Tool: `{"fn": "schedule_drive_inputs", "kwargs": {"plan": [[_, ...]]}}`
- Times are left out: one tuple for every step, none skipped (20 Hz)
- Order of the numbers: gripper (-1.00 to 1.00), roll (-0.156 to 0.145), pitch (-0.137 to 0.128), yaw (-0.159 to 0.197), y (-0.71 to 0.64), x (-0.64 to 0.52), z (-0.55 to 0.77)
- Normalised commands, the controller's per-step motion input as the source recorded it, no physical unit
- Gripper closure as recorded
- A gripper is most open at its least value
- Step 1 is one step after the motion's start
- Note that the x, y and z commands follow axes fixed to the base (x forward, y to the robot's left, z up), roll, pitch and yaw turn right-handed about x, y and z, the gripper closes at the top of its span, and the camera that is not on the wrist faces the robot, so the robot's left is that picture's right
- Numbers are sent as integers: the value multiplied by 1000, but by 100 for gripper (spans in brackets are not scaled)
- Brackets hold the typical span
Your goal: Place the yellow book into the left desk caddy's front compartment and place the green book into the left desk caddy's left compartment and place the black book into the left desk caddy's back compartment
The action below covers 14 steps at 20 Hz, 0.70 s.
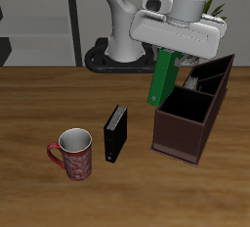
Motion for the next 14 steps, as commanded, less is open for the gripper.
{"fn": "schedule_drive_inputs", "kwargs": {"plan": [[100, 13, -81, -17, 78, -1071, 342], [100, 0, 0, 0, 78, 135, 37], [100, 103, -62, -137, 186, -1413, 253], [100, 23, -36, 11, 214, -375, 76], [100, 42, -33, 10, 124, -331, 39], [100, 45, -74, 5, 321, -633, 162], [100, 122, 8, -15, 384, -819, 166], [100, 26, -40, -2, 177, -228, 100], [100, 26, -68, 21, 264, -520, 157], [100, 142, -77, 94, 481, -810, 132], [100, 51, -7, -11, 230, -364, 53], [100, 19, -30, 30, 228, -306, 45], [100, 57, -70, 36, 290, -662, 61], [100, 60, 102, 19, 406, -842, -143]]}}
